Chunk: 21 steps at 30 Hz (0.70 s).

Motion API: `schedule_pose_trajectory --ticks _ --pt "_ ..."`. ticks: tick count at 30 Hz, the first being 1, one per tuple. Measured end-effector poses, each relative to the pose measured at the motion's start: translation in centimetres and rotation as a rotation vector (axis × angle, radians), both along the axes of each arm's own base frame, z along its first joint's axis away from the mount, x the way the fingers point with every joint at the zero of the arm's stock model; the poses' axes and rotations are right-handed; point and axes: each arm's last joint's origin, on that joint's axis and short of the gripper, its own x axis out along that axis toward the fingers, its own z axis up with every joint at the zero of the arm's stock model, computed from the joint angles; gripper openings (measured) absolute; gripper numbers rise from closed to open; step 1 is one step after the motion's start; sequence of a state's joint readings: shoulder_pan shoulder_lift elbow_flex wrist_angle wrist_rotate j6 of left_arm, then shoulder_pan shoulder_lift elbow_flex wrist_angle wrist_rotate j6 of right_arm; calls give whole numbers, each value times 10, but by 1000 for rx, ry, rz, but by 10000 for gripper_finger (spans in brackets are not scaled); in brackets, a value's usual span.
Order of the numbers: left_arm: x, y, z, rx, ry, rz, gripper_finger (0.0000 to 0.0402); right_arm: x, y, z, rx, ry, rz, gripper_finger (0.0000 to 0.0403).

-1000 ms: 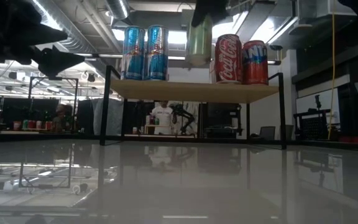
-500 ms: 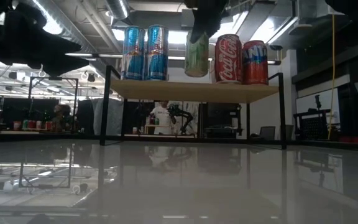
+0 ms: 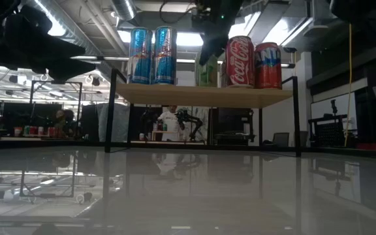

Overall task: Sort soda cans
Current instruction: Put the green soda can on the shelf

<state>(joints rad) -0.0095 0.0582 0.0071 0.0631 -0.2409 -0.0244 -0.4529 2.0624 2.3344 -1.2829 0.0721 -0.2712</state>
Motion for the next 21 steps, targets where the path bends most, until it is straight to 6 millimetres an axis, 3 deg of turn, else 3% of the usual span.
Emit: schedule_pose_trajectory --ticks 8,21 --pt "0 -1 0 -17 1 -23 386 -5 -13 -1 -16 11 5 323" --pt "0 -1 0 -17 0 -23 386 -4 -14 -3 29 -10 38 323"
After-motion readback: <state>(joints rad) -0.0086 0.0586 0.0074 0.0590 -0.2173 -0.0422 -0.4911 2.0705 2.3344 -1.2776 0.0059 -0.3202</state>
